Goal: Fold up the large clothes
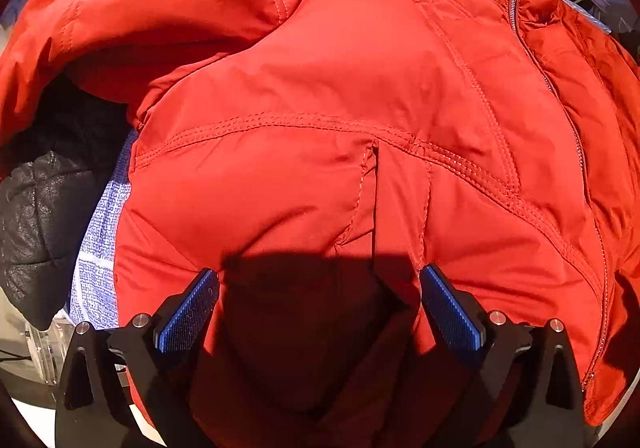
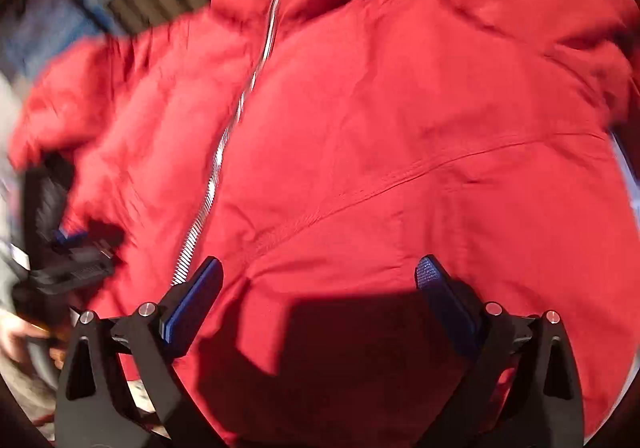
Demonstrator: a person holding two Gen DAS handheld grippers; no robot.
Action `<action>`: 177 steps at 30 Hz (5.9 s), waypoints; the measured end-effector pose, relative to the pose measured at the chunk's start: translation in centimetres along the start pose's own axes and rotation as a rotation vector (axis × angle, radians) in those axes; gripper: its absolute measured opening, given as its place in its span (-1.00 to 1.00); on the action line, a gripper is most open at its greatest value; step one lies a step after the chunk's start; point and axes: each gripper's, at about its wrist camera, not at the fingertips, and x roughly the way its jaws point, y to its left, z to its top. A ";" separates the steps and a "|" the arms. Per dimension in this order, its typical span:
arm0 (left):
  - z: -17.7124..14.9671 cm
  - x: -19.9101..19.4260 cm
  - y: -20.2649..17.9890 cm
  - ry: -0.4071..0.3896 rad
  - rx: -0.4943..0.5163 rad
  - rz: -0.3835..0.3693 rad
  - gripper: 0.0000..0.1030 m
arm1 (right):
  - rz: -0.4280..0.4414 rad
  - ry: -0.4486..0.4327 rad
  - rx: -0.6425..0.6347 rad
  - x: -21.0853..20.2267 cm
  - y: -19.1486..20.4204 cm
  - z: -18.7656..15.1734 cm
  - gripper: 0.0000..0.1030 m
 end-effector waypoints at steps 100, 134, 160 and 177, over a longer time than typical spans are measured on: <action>-1.4 -7.1 -3.1 -0.075 -0.001 -0.060 0.88 | -0.431 -0.699 -0.199 -23.6 -4.1 13.6 -0.78; -3.9 -5.9 6.2 -0.046 -0.168 -0.028 0.88 | -0.414 -0.329 -0.805 3.7 21.7 3.0 0.78; 14.3 -9.6 -16.2 -0.356 0.308 -0.065 0.88 | -0.310 -0.245 -0.066 0.3 -2.0 12.6 0.78; 18.1 2.0 -18.1 -0.095 0.278 -0.048 0.92 | -0.376 -0.094 -0.053 8.8 -3.2 12.5 0.91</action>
